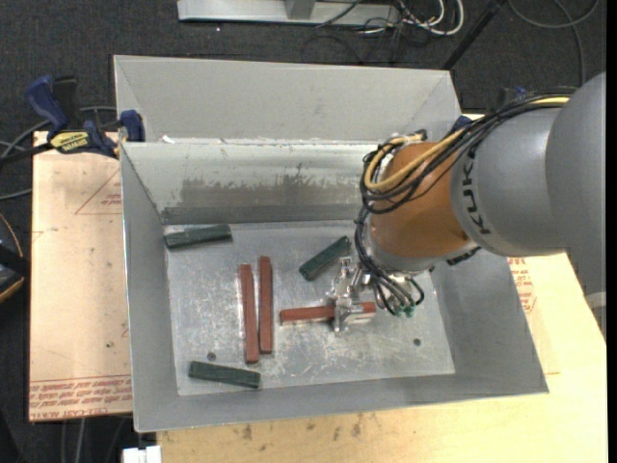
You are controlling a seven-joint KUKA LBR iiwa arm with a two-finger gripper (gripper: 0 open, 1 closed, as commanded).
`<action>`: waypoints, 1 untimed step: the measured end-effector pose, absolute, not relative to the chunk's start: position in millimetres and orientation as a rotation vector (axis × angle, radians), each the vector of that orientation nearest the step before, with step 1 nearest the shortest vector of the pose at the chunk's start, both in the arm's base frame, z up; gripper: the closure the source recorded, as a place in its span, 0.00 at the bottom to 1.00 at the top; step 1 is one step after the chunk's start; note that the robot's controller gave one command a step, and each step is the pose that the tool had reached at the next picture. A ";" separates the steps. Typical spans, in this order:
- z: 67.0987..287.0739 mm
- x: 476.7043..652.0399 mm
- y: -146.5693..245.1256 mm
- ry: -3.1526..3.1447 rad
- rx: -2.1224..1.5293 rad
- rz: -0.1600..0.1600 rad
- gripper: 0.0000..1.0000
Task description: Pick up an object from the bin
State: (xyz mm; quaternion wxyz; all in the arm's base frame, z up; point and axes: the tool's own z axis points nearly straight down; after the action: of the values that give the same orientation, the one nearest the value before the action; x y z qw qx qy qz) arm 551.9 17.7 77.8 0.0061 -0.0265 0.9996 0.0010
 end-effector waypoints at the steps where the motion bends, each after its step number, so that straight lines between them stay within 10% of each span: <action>1: 77.8 551.9 17.7 3.128 -0.083 0.003 1.00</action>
Offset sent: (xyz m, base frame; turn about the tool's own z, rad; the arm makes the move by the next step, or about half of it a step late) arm 0.0176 -0.0093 0.1700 -0.0171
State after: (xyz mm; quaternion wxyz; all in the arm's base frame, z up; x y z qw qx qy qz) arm 551.9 17.7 77.8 0.0061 -0.0266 0.9996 0.0010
